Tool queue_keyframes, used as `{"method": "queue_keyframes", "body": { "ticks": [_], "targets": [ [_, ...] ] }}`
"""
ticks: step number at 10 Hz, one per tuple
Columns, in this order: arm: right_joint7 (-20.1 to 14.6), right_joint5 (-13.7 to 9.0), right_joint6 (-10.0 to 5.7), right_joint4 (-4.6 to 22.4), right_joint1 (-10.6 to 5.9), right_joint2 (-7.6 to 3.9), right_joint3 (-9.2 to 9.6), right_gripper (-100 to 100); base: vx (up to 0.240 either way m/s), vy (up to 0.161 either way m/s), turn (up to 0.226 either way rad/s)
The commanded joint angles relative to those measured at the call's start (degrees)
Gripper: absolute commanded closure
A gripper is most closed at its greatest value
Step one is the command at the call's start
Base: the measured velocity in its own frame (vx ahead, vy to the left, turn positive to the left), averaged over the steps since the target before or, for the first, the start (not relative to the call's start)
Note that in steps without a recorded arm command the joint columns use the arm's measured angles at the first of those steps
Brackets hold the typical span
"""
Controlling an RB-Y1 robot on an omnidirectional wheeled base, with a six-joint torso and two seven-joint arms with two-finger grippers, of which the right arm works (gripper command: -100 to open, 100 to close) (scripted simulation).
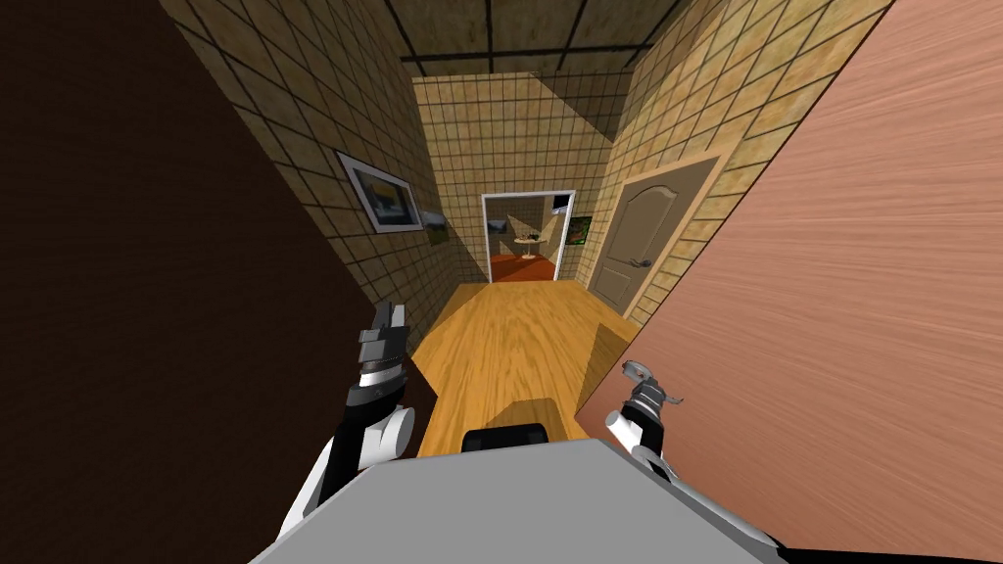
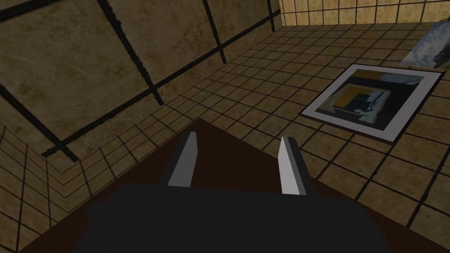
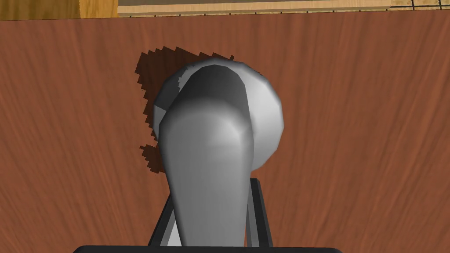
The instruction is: Push the door open
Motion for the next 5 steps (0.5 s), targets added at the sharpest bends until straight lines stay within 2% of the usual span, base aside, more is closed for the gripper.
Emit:
{"method": "queue_keyframes", "body": {
  "ticks": [1, 2, 3, 4, 5],
  "targets": [
    [-0.22, -0.21, -0.84, 1.86, -0.81, -0.98, -0.29, 100, 0.134, -0.073, -0.027],
    [0.28, -0.97, -1.02, 2.0, -0.7, -1.14, -1.27, 100, 0.132, -0.075, -0.011],
    [0.11, -0.61, -0.87, 1.84, -0.63, -0.9, -0.8, 100, 0.068, -0.041, -0.014],
    [0.73, -1.59, -1.24, 2.06, -0.47, -1.14, -2.07, 100, 0.127, -0.064, -0.017],
    [0.93, -1.88, -1.32, 2.12, -0.43, -1.18, -2.43, 100, 0.168, -0.112, -0.023]
  ]
}}
